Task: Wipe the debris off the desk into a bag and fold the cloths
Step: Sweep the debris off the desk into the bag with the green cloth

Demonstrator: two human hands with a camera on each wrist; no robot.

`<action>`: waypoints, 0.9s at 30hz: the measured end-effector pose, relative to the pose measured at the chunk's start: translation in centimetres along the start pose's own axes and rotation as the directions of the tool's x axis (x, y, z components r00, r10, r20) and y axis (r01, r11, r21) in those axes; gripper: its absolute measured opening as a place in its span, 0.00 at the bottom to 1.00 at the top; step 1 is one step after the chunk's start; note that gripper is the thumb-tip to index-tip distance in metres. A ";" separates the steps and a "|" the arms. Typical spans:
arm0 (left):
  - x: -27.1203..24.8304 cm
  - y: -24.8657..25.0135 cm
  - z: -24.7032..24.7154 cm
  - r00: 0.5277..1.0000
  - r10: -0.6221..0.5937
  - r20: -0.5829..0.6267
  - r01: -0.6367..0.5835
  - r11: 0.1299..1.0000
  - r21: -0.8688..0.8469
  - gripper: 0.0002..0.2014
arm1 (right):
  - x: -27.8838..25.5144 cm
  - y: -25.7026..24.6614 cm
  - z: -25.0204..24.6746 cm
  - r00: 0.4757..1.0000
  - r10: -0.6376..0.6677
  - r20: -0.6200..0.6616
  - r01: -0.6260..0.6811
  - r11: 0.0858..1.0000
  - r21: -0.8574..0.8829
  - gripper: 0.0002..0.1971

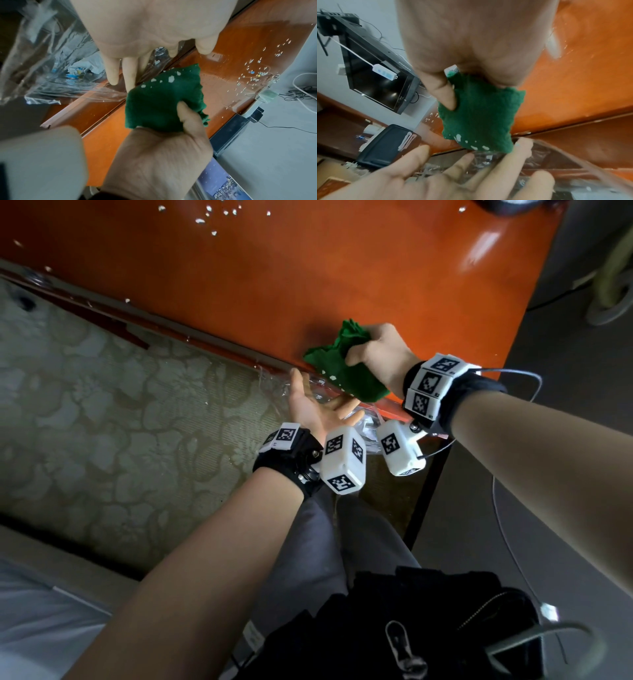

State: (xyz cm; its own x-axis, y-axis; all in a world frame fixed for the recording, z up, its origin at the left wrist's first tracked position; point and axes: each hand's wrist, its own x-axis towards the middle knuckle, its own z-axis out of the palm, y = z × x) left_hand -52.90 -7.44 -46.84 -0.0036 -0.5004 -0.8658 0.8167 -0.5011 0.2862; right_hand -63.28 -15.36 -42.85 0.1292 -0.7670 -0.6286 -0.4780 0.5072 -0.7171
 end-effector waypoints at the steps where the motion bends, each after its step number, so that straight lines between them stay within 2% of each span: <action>1: -0.3 -0.2 0.1 1.000 0.007 -0.016 -0.007 1.000 -0.026 0.23 | 0.0 0.0 0.3 0.999 -0.020 0.049 0.022 0.999 -0.041 0.20; 3: -0.7 -0.3 0.3 1.000 0.010 -0.027 -0.012 0.996 -0.093 0.27 | -0.2 -0.1 1.2 0.991 -0.075 0.107 0.101 0.960 -0.260 0.25; 5: -0.6 -0.2 0.1 1.000 0.005 -0.031 -0.007 0.997 -0.082 0.35 | -0.5 -0.5 2.5 0.970 -0.191 0.149 0.242 0.774 -0.585 0.23; 6: -0.5 -0.1 0.0 0.999 0.006 -0.033 -0.009 0.997 -0.081 0.35 | -0.8 -0.7 3.1 0.948 -0.238 0.210 0.317 0.663 -0.678 0.20; 7: -0.3 0.0 -0.1 0.999 0.010 -0.037 -0.013 0.995 -0.095 0.31 | -1.0 -0.9 3.7 0.925 -0.254 0.283 0.380 0.575 -0.725 0.16; 9: -0.1 0.0 -0.1 1.000 0.022 -0.022 -0.025 0.990 -0.139 0.27 | -1.2 -1.2 4.5 0.887 -0.260 0.381 0.460 0.456 -0.762 0.10; 12: 0.0 -0.1 -0.4 1.000 -0.006 -0.017 0.004 0.996 -0.088 0.33 | -0.8 -1.6 4.5 0.882 -0.308 0.356 0.458 0.388 -0.800 0.11; 15: -0.4 0.1 -0.5 1.000 -0.026 -0.009 0.026 0.997 -0.070 0.36 | -0.5 -1.6 4.2 0.893 -0.297 0.339 0.438 0.402 -0.804 0.12; 18: -0.9 0.0 -0.3 0.999 -0.025 -0.042 0.024 0.999 -0.042 0.34 | -0.2 -1.1 4.0 0.909 -0.318 0.268 0.390 0.428 -0.815 0.18; 20: -1.2 -0.1 -0.2 0.999 -0.033 -0.039 0.033 0.999 0.001 0.38 | 0.2 -0.7 3.9 0.927 -0.315 0.202 0.346 0.517 -0.783 0.17; 23: -1.3 -0.1 -0.3 0.997 -0.071 0.018 0.071 0.997 -0.033 0.44 | 0.8 -0.3 3.8 0.954 -0.275 0.116 0.274 0.650 -0.709 0.17; 27: -1.2 0.1 -0.3 0.998 -0.063 0.020 0.064 0.996 -0.063 0.37 | 0.9 -0.2 3.4 0.976 -0.213 0.041 0.194 0.774 -0.603 0.19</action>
State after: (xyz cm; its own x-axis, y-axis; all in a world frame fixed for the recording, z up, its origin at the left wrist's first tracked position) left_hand -52.68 -6.69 -45.90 -0.0665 -0.4818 -0.8738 0.8493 -0.4869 0.2038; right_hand -60.14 -14.83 -44.28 0.2637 -0.8406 -0.4732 -0.8684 0.0067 -0.4958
